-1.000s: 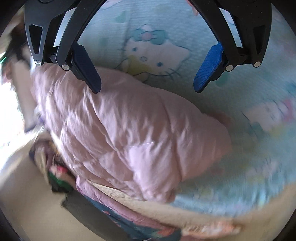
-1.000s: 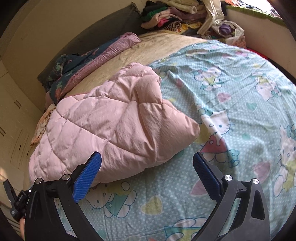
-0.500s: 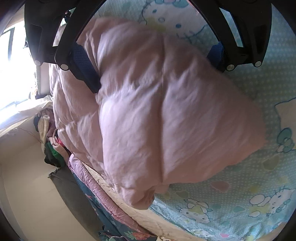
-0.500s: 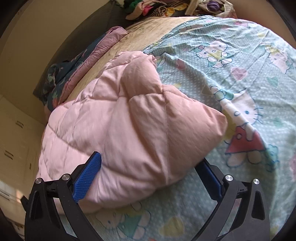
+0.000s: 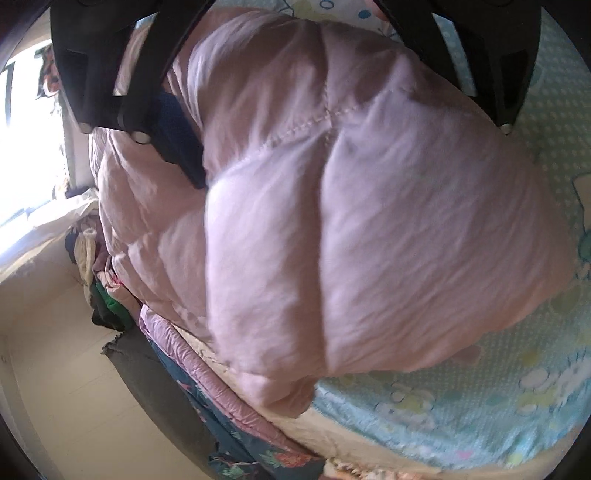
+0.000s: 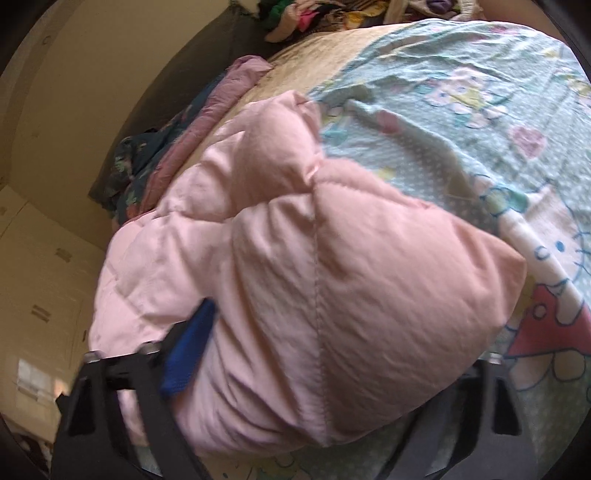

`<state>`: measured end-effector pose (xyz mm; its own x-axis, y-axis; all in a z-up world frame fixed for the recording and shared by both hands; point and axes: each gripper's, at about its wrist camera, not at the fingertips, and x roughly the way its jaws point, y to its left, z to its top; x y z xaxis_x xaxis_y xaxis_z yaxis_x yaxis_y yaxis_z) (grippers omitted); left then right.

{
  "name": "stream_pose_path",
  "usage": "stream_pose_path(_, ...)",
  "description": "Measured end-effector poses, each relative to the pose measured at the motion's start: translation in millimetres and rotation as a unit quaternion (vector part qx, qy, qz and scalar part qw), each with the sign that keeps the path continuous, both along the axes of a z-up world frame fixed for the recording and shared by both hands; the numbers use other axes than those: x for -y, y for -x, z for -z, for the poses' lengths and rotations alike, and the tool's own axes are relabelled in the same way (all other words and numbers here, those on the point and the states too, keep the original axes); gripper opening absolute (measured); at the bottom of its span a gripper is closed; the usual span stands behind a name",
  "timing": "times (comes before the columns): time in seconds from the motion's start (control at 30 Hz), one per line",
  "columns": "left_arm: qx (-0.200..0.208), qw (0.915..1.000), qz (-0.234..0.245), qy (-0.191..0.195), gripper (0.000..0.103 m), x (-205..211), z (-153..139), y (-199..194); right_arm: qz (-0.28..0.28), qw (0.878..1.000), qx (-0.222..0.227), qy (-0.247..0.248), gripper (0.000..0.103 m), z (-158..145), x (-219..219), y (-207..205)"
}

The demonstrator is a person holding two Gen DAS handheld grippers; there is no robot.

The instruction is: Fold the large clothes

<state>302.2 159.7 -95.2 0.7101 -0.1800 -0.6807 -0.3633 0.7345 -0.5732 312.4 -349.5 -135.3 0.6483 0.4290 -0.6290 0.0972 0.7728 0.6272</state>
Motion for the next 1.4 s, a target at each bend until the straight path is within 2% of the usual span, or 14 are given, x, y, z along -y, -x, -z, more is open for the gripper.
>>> stream_pose_path(0.13, 0.008, 0.9984, 0.020, -0.052, 0.053, 8.4, -16.9, -1.0, -0.021, 0.999, 0.018, 0.023, 0.049, -15.2, -7.0, 0.7)
stream_pose_path(0.2, 0.011, 0.9972, 0.028, -0.069, 0.046, 11.9, -22.9, -2.1, -0.030, 0.998, 0.028, 0.042, 0.042, -24.1, -11.2, 1.4)
stream_pose_path(0.4, 0.025, 0.9908, 0.054, -0.121, 0.033, 23.7, -50.2, -1.6, -0.055, 0.989, 0.061, 0.125, 0.032, -54.7, -31.1, 9.2)
stream_pose_path(0.53, 0.040, 0.9854, 0.066, -0.152, 0.031, 34.8, -68.9, 5.8, -0.079, 0.975, 0.105, 0.178, 0.030, -83.2, -47.5, 20.9)
stream_pose_path(0.73, 0.052, 0.9815, 0.077, -0.167, 0.030, 38.5, -88.9, 23.8, -0.116, 0.953, 0.157, 0.232, 0.028, -122.2, -67.7, 43.9)
stream_pose_path(0.9, 0.057, 0.9795, 0.083, -0.175, 0.030, 39.0, -99.5, 39.4, -0.125, 0.951, 0.162, 0.232, 0.028, -131.1, -63.8, 58.9)
stream_pose_path(1.4, 0.045, 0.9800, 0.091, -0.171, 0.030, 40.0, -99.7, 77.3, -0.127, 0.953, 0.147, 0.233, 0.028, -133.3, -59.1, 97.0)
